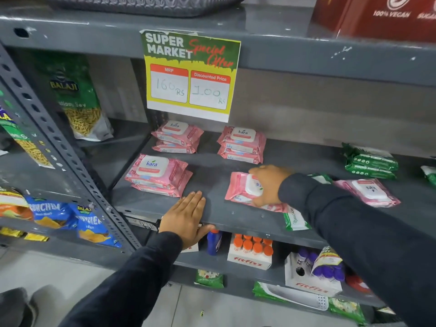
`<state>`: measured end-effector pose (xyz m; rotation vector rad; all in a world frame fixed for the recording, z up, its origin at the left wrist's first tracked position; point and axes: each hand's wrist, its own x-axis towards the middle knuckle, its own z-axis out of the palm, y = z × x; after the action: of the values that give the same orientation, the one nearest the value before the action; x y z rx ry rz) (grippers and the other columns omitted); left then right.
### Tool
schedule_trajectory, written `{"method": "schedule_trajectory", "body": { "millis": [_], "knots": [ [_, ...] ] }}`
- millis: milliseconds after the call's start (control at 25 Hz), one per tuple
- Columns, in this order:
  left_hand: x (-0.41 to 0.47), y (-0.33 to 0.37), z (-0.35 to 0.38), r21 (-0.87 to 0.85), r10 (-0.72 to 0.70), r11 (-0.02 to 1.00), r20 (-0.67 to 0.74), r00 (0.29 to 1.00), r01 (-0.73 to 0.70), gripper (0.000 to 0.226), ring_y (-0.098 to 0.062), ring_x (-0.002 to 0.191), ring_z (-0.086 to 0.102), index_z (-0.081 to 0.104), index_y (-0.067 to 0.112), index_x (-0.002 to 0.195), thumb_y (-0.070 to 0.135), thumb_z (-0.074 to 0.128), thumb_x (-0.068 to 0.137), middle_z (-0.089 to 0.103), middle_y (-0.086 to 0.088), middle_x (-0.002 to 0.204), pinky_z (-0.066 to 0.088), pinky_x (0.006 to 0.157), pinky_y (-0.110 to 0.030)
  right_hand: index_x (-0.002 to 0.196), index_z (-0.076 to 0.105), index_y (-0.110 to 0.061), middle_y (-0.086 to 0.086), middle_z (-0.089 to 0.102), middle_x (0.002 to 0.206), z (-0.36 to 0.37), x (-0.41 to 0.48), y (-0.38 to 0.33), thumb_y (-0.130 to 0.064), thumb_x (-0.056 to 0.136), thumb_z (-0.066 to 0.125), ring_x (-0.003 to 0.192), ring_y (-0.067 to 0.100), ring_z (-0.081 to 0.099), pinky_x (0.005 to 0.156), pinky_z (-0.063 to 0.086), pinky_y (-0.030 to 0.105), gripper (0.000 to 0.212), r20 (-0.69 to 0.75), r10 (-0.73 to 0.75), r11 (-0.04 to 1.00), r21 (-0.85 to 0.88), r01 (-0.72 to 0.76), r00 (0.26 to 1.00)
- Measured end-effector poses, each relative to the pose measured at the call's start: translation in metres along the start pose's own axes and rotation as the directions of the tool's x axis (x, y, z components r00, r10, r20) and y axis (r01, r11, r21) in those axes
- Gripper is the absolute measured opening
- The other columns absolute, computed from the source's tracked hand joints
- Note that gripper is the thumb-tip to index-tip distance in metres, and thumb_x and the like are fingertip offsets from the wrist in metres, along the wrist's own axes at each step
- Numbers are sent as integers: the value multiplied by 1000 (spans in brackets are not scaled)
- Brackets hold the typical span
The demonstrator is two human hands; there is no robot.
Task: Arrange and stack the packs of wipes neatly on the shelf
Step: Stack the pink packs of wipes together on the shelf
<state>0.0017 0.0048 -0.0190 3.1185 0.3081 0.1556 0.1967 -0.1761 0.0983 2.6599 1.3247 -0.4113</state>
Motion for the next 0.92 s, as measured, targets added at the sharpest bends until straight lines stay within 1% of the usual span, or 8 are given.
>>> {"method": "schedule_trajectory", "body": {
  "millis": [80, 240, 400, 520, 680, 720, 840, 920],
  "knots": [
    [0, 1, 0, 1, -8, 1000, 21, 1000, 8, 82, -32, 124, 49, 49, 2, 129, 67, 22, 86, 52, -17, 135, 39, 102, -47, 131, 43, -20, 4, 51, 131, 4, 11, -15, -57, 60, 72, 109, 27, 56, 82, 53, 39, 86, 1, 8, 1000, 0, -8, 1000],
    [1, 0, 0, 11, -3, 1000, 15, 1000, 3, 82, -30, 126, 47, 48, 2, 130, 67, 26, 85, 51, -16, 137, 37, 103, -46, 131, 43, -20, 4, 52, 127, 15, 27, -33, -52, 61, 75, 107, 28, 57, 82, 54, 43, 83, 25, 21, 999, 31, -22, 999],
    [1, 0, 2, 23, 0, 1000, 4, 1000, 0, 81, -30, 127, 46, 47, 2, 131, 66, 28, 84, 50, -16, 137, 34, 104, -46, 137, 37, -24, 2, 49, 134, 20, 32, -33, -48, 61, 78, 114, 28, 54, 88, 51, 43, 89, 23, 39, 993, 111, -42, 999],
    [1, -2, 4, 23, 9, 1000, -9, 1000, -9, 82, -31, 126, 47, 48, 2, 130, 66, 27, 83, 50, -16, 137, 34, 105, -46, 139, 34, -24, 2, 47, 138, 22, 32, -33, -49, 62, 76, 118, 28, 51, 92, 49, 46, 92, 18, 58, 991, 118, -60, 998],
    [2, -3, 7, 25, 24, 999, -39, 999, -23, 82, -30, 126, 47, 49, 2, 129, 66, 28, 83, 51, -16, 136, 34, 105, -46, 147, 17, -22, 3, 33, 150, 25, 27, -33, -50, 64, 74, 131, 29, 41, 99, 44, 46, 105, 48, 61, 991, 119, -66, 997],
    [2, -3, 8, 24, 27, 999, -46, 999, -26, 82, -30, 126, 48, 49, 2, 129, 66, 28, 83, 51, -16, 136, 34, 104, -45, 147, 14, -23, 3, 31, 151, 23, 25, -32, -49, 64, 74, 131, 29, 40, 99, 44, 46, 106, 56, 65, 990, 121, -72, 996],
    [2, -4, 9, 14, 36, 999, -62, 997, -35, 82, -31, 125, 48, 49, 2, 129, 66, 27, 83, 51, -17, 136, 35, 104, -46, 146, 16, -20, 7, 34, 148, 16, 24, -29, -46, 66, 73, 127, 31, 43, 96, 47, 47, 101, 49, 89, 988, 126, -94, 995],
    [2, -4, 10, 5, 41, 999, -81, 996, -41, 81, -31, 125, 48, 49, 2, 129, 65, 30, 83, 51, -17, 136, 35, 104, -47, 147, 11, -22, 10, 31, 148, 15, 23, -29, -53, 66, 70, 124, 36, 46, 94, 48, 47, 105, -8, 138, 982, 133, -136, 990]
  ]
}}
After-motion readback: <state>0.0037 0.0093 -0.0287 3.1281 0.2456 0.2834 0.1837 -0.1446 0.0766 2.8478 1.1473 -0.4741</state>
